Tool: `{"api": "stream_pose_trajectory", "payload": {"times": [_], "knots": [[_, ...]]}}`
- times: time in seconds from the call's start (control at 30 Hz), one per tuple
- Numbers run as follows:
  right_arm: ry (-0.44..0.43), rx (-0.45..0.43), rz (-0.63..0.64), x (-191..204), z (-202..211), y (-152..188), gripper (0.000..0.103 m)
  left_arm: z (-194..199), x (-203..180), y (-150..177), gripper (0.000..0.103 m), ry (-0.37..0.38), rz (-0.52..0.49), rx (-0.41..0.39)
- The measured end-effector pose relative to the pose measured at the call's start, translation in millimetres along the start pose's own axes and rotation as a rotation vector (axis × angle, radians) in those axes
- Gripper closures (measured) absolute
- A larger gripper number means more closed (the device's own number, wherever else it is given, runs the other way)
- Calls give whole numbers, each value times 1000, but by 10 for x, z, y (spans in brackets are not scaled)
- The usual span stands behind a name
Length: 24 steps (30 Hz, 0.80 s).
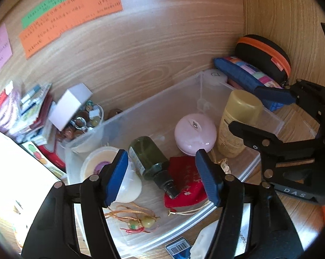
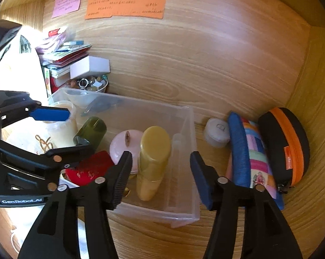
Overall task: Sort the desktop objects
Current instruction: 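Lower both bottles into the box and open both tools, then withdraw both tools from the box toward the white drawstring pouch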
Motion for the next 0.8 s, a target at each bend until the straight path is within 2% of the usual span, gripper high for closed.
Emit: {"api": "stream_pose_trajectory", "payload": {"times": [0.07, 0.1, 0.13, 0.23, 0.33, 0.5, 0.67, 0.8], "knots": [[10, -13, -6, -29, 30, -15, 38, 49, 30, -14, 38, -16, 7, -21], [12, -17, -7, -35, 38, -21, 35, 77, 49, -27, 34, -25, 12, -38], [13, -22, -8, -41, 49, -27, 34, 107, 78, -39, 25, -41, 21, -57], [23, -30, -10, -64, 80, -34, 27, 174, 162, -80, 11, -68, 47, -95], [12, -34, -25, -76, 92, -35, 20, 239, 220, -117, 11, -54, 67, -108], [-54, -50, -38, -35, 171, -64, 20, 400, 287, -136, 9, -56, 94, -138], [-131, -74, -50, 46, 283, -110, 20, 597, 380, -10, 8, -29, 155, -121], [-155, -47, -69, 97, 351, -102, 20, 777, 466, 173, 7, -63, 152, -116]]}}
Point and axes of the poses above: each gripper's, at about its wrist camera, not at the fingertips, and z roughly against the way its jaws point, x to its left, y to its underside, the point moved 6 cm from there along -z, roughly the way its jaws point, and after that the axes turned 5 degrees about z, right-handed, at the moved point
